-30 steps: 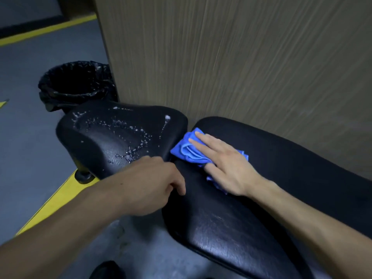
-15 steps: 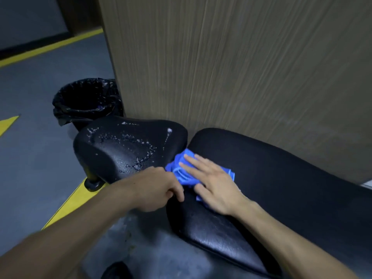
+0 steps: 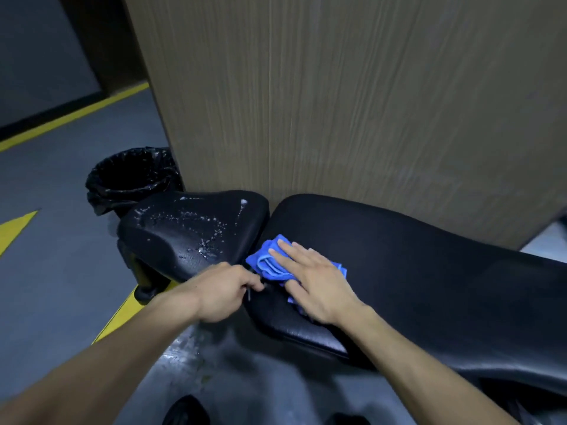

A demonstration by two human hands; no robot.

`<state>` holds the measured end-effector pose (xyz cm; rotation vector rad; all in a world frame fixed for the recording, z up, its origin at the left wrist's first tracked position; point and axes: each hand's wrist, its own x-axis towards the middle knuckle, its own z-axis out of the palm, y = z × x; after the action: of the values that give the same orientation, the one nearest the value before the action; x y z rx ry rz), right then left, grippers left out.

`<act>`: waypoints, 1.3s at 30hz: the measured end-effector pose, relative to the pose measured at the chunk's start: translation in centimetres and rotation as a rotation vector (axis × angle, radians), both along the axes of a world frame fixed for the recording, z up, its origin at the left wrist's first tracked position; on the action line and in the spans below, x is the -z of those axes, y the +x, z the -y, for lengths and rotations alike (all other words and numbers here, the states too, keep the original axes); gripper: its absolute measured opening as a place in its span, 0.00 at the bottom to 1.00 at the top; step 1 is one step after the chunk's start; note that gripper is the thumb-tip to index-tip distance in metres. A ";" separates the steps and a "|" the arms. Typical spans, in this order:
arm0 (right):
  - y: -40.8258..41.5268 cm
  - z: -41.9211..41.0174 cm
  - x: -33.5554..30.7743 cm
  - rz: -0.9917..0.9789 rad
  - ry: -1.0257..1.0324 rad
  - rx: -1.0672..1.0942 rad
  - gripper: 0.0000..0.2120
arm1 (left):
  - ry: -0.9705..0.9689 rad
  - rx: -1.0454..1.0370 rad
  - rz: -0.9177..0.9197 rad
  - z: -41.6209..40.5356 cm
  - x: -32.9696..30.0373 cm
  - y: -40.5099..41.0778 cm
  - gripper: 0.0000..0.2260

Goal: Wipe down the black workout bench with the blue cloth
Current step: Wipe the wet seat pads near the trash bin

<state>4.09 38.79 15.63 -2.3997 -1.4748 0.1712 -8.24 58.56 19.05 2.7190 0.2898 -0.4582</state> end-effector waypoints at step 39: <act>3.7 -10.7 0.1 0.017 -0.075 0.698 0.35 | -0.232 0.621 0.077 -10.4 -0.1 0.8 0.20</act>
<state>7.75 49.48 15.50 -2.8140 -0.5693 0.0405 -7.46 68.94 19.16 2.5412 -0.6088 -0.5063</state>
